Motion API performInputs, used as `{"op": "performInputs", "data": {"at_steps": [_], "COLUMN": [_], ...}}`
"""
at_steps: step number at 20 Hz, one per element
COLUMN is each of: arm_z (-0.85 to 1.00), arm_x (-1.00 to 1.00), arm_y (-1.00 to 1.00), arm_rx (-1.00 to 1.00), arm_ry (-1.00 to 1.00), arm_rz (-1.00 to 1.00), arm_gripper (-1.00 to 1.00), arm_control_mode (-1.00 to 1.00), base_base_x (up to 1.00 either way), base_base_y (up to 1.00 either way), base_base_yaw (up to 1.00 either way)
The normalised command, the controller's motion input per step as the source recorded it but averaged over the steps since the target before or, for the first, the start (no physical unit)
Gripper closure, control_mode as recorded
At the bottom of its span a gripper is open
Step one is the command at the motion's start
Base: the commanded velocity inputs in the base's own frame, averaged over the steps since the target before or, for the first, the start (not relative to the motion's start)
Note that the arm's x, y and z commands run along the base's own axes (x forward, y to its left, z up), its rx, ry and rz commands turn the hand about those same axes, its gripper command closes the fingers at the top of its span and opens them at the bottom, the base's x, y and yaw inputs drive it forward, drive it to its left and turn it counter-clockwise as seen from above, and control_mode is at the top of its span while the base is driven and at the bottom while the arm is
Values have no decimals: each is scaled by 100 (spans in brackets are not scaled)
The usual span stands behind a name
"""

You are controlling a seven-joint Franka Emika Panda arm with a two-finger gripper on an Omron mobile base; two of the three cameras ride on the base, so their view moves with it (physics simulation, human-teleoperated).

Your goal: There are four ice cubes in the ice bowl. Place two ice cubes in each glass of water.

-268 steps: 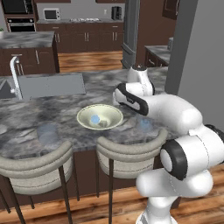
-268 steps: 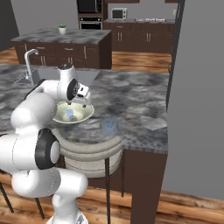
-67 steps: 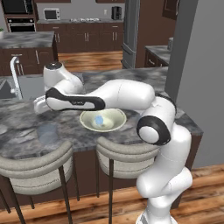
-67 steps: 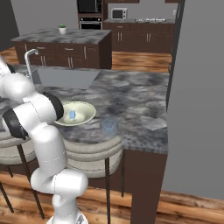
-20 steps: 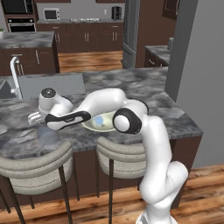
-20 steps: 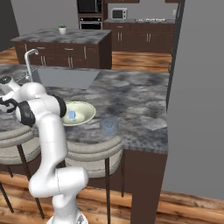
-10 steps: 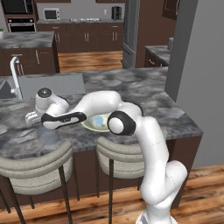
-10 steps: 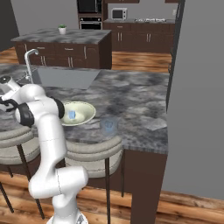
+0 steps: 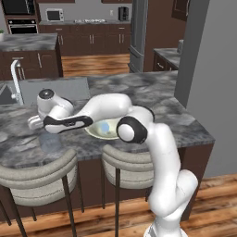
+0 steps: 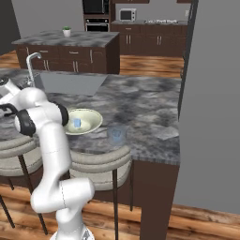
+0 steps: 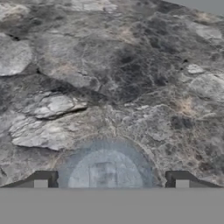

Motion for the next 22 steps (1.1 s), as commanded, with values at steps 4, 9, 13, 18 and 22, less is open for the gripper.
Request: {"op": "performInputs", "data": {"at_steps": [4,9,13,18,22], "arm_z": [46,61,53,-4,-19], "arm_x": [-99,-51,0,0,18], "arm_y": [-100,-100,-100,-100,-100], "arm_rx": [0,11,4,-4,7], "arm_ry": [5,18,11,-15,-12], "arm_rz": [-13,-20,-20,-1,3], "arm_gripper": [-100,-100,-100,-100,-100], "arm_control_mode": [-100,-100,-100,-100,-100], "base_base_x": [0,0,0,0,0], "base_base_y": [0,0,0,0,0], "base_base_yaw": [0,0,0,0,0]}}
